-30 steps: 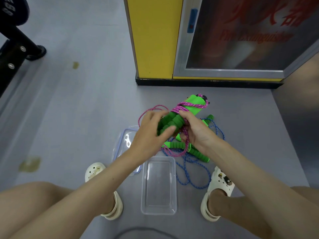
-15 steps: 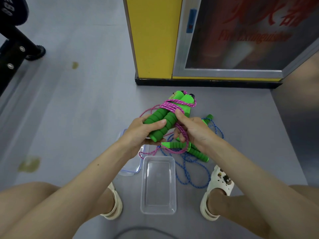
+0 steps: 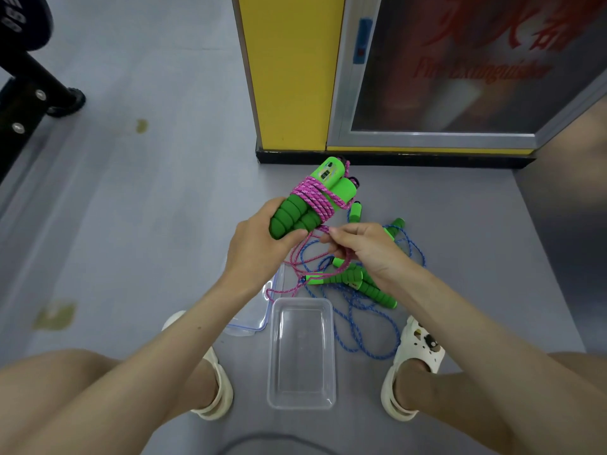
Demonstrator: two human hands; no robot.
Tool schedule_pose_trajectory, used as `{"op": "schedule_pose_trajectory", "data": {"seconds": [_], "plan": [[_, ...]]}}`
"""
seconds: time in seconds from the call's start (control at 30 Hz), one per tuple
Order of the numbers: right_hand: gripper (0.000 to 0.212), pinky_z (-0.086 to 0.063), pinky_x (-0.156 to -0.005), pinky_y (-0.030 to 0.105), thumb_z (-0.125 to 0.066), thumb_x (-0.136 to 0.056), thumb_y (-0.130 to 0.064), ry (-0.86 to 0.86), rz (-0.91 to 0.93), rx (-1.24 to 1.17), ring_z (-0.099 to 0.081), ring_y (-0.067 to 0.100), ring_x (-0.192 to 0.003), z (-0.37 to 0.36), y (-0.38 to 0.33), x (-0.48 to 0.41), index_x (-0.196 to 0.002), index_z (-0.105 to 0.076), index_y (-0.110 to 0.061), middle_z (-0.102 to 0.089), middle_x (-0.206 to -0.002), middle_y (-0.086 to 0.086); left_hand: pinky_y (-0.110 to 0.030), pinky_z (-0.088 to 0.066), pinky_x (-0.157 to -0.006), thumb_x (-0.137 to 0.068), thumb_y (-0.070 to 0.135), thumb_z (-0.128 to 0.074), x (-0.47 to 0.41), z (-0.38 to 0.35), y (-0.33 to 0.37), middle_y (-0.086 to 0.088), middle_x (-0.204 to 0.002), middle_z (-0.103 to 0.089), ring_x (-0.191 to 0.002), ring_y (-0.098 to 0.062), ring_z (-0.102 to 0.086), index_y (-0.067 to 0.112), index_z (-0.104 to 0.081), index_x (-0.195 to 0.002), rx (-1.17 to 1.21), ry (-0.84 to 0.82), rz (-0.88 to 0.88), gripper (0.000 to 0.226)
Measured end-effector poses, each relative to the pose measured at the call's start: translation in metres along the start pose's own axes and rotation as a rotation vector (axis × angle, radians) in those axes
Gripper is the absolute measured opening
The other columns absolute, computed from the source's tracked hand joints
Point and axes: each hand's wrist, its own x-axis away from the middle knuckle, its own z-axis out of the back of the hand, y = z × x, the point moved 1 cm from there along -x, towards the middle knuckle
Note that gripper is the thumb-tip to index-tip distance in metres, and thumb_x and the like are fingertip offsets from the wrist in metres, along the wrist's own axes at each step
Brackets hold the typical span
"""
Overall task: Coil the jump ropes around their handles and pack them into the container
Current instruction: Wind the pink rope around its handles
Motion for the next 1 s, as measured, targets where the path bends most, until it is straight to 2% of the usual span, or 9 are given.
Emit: {"op": "schedule_pose_trajectory", "data": {"seconds": [0.1, 0.2, 0.37, 0.5, 0.63, 0.7, 0.83, 1.0], "plan": [[0.021, -0.051, -0.068, 0.017, -0.058, -0.093, -0.021, -0.012, 0.004, -0.023, -0.057, 0.011, -0.067, 0.0, -0.002, 0.002, -0.088, -0.071, -0.005, -0.065, -0.077, 0.008, -0.033, -0.049, -0.067, -0.083, 0.033, -0.07, 0.003, -0.001, 0.004, 0.006, -0.089, -0.065, -0.08, -0.02, -0.059, 0.029, -0.055, -0.121, -0.225, 0.059, -0.09, 0.042], [0.013, -0.055, -0.075, 0.02, -0.06, -0.091, -0.014, -0.056, 0.017, -0.025, -0.062, 0.014, -0.074, -0.001, -0.005, 0.004, -0.089, -0.071, -0.006, -0.069, -0.083, 0.011, -0.028, -0.039, -0.061, -0.086, 0.037, -0.065, 0.007, -0.002, 0.005, 0.006, -0.093, -0.063, -0.076, -0.016, -0.053, 0.029, -0.052, -0.123, -0.384, 0.107, -0.168, 0.04], [0.014, -0.055, -0.085, 0.025, -0.056, -0.093, -0.008, -0.086, 0.026, 0.0, -0.066, 0.016, -0.083, -0.002, -0.006, 0.005, -0.096, -0.069, -0.007, -0.071, -0.092, 0.013, -0.026, -0.034, -0.055, -0.082, 0.027, -0.071, 0.012, -0.008, 0.002, -0.004, -0.086, -0.064, -0.071, -0.025, -0.058, 0.017, -0.056, -0.125, -0.528, 0.182, -0.329, 0.046], [0.019, -0.055, -0.07, 0.018, -0.05, -0.096, -0.008, -0.139, 0.024, -0.024, -0.07, 0.014, -0.069, -0.002, -0.006, 0.008, -0.102, -0.065, 0.002, -0.072, -0.083, 0.015, -0.024, -0.036, -0.053, -0.076, 0.017, -0.078, 0.014, -0.015, -0.004, -0.005, -0.09, -0.067, -0.073, -0.027, -0.062, 0.011, -0.058, -0.125, -0.566, 0.172, -0.405, 0.054], [0.023, -0.058, -0.075, 0.024, -0.043, -0.099, -0.009, -0.188, -0.007, -0.06, -0.072, 0.019, -0.072, -0.001, -0.005, 0.008, -0.101, -0.063, 0.002, -0.073, -0.087, 0.018, -0.027, -0.047, -0.049, -0.071, 0.005, -0.077, 0.014, -0.018, -0.005, -0.007, -0.098, -0.067, -0.076, -0.026, -0.064, 0.008, -0.057, -0.127, -0.549, 0.137, -0.508, 0.059], [0.023, -0.058, -0.078, 0.029, -0.04, -0.1, -0.008, -0.207, -0.02, -0.097, -0.072, 0.02, -0.072, -0.001, -0.006, 0.007, -0.101, -0.062, -0.001, -0.073, -0.086, 0.016, -0.029, -0.052, -0.054, -0.069, 0.0, -0.076, 0.015, -0.019, -0.004, -0.009, -0.106, -0.067, -0.085, -0.026, -0.065, 0.006, -0.056, -0.129, -0.537, 0.124, -0.553, 0.063], [0.024, -0.056, -0.065, 0.023, -0.039, -0.098, 0.004, -0.237, -0.025, -0.206, -0.064, 0.012, -0.061, -0.002, -0.006, 0.007, -0.1, -0.061, -0.004, -0.07, -0.083, 0.012, -0.033, -0.053, -0.08, -0.068, -0.003, -0.075, 0.016, -0.024, -0.003, -0.016, -0.125, -0.059, -0.109, -0.032, -0.06, 0.004, -0.053, -0.134, -0.517, 0.051, -0.595, 0.069], [0.029, -0.057, -0.065, 0.022, -0.038, -0.092, 0.015, -0.254, -0.028, -0.349, -0.07, 0.017, -0.071, 0.003, -0.005, 0.005, -0.104, -0.059, 0.0, -0.07, -0.089, 0.013, -0.036, -0.049, -0.089, -0.075, 0.007, -0.067, 0.015, -0.023, -0.004, -0.018, -0.131, -0.053, -0.116, -0.033, -0.054, 0.006, -0.05, -0.137, -0.472, -0.018, -0.594, 0.064]]}}
